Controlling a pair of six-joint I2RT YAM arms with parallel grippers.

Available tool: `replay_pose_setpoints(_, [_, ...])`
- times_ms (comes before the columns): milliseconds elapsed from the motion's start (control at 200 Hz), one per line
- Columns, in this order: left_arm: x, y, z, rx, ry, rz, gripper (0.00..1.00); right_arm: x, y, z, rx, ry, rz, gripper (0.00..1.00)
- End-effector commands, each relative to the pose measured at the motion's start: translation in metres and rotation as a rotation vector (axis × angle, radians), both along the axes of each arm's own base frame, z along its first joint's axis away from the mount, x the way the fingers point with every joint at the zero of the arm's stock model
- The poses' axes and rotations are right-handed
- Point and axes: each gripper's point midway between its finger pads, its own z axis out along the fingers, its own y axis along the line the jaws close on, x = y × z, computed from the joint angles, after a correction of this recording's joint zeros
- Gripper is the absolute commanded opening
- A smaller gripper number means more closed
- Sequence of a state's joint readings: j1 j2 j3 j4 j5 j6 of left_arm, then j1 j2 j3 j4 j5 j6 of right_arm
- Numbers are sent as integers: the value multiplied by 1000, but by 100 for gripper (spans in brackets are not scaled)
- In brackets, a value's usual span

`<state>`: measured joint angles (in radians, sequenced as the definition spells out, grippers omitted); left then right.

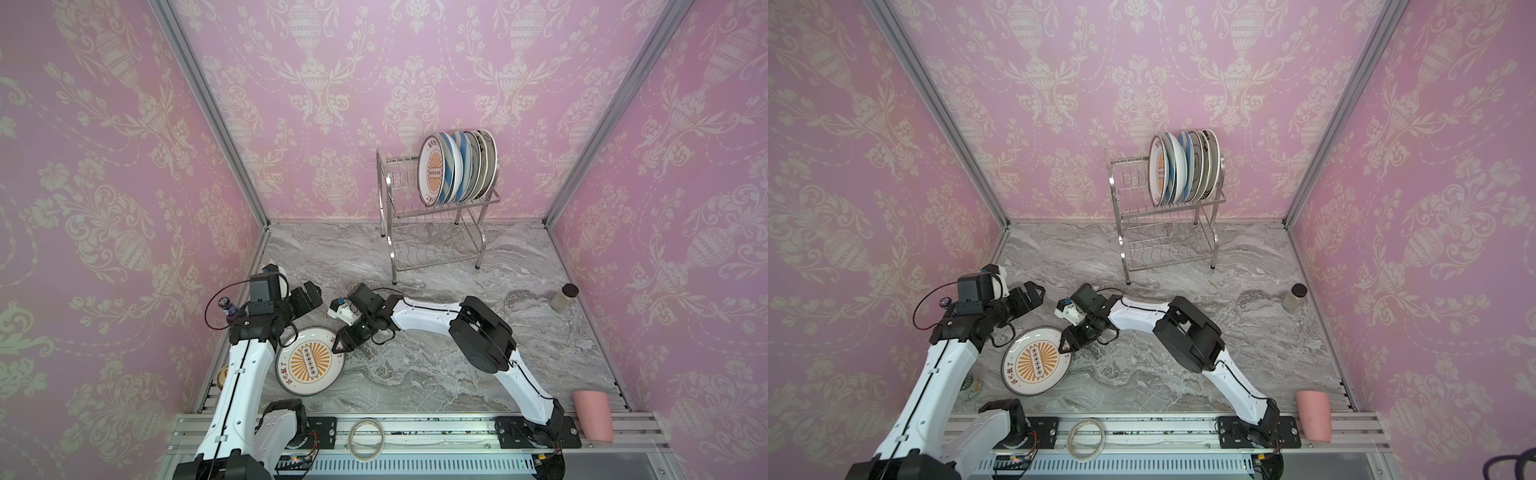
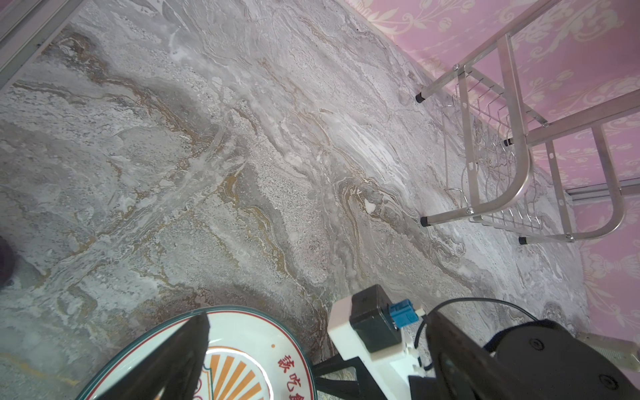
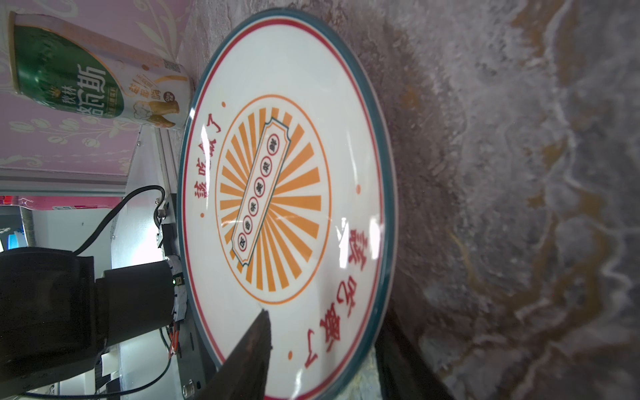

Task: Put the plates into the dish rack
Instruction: 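Grip the sunburst plate's rim with the right gripper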

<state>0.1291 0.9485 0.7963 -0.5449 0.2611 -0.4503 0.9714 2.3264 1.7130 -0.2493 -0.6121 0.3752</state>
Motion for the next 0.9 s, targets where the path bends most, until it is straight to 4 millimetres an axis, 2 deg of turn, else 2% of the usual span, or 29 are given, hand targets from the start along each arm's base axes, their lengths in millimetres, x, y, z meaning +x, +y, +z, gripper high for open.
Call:
replay_pose_setpoints(0, [-5, -1, 0, 3, 3, -25, 99, -1, -5, -27, -90, 27, -35, 47])
replay_pose_setpoints(235, [-7, 0, 0, 17, 7, -24, 99, 6, -6, -39, -127, 28, -87, 35])
replay_pose_setpoints(460, [-7, 1, 1, 22, 2, -25, 99, 11, -3, -39, -103, 42, -118, 27])
replay_pose_setpoints(716, [-6, 1, 2, 22, -2, -27, 99, 25, -9, -29, -44, 54, -184, 14])
replay_pose_setpoints(896, [-5, 1, 8, 22, -20, -24, 99, 38, -17, -13, -10, 35, -232, 4])
